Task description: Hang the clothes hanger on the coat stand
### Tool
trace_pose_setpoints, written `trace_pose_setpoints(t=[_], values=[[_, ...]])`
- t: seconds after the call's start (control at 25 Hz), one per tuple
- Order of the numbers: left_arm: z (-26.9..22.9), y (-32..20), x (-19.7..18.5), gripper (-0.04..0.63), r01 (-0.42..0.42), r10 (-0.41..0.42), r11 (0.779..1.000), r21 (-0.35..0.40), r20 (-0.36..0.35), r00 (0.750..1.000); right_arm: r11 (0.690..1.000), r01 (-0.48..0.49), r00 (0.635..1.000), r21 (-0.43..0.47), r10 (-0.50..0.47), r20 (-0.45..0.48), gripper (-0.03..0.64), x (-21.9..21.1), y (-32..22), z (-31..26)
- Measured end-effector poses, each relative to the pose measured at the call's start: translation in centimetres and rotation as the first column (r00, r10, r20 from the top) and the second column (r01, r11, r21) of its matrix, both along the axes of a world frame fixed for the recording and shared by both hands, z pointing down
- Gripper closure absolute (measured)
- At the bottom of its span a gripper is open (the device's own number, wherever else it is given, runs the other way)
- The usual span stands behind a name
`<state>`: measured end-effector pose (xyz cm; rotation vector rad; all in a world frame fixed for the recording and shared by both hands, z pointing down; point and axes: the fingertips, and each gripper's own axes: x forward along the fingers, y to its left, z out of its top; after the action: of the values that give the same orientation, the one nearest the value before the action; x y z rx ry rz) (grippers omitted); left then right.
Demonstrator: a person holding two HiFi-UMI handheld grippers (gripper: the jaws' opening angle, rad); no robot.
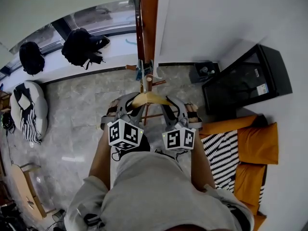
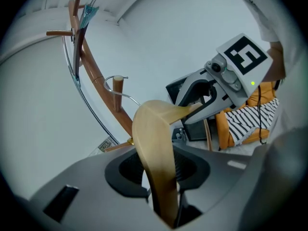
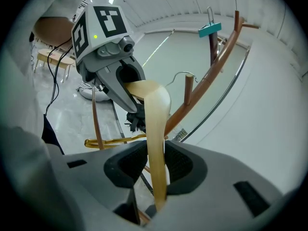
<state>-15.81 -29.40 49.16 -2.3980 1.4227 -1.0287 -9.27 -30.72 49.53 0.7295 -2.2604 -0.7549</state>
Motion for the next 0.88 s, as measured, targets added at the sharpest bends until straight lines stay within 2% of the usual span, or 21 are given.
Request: trace_pose_setpoints(t=[0.48, 0.88], values=[[1.3, -1.5, 0.1, 0.482, -0.032, 0.032, 0.999, -0.014, 0.006, 0.999, 0.999, -0.042, 0.999, -0.025, 0.042, -0.001, 0.512, -0.2, -1.5, 0.9], [1.9, -3.0, -0.7, 0.482, -0.038, 0.038, 0.999, -0.038, 0.019, 0.999, 0.999, -0.034, 0.999, -0.018, 0.034, 0.000, 0.512, -0.9, -3.2, 2.3]])
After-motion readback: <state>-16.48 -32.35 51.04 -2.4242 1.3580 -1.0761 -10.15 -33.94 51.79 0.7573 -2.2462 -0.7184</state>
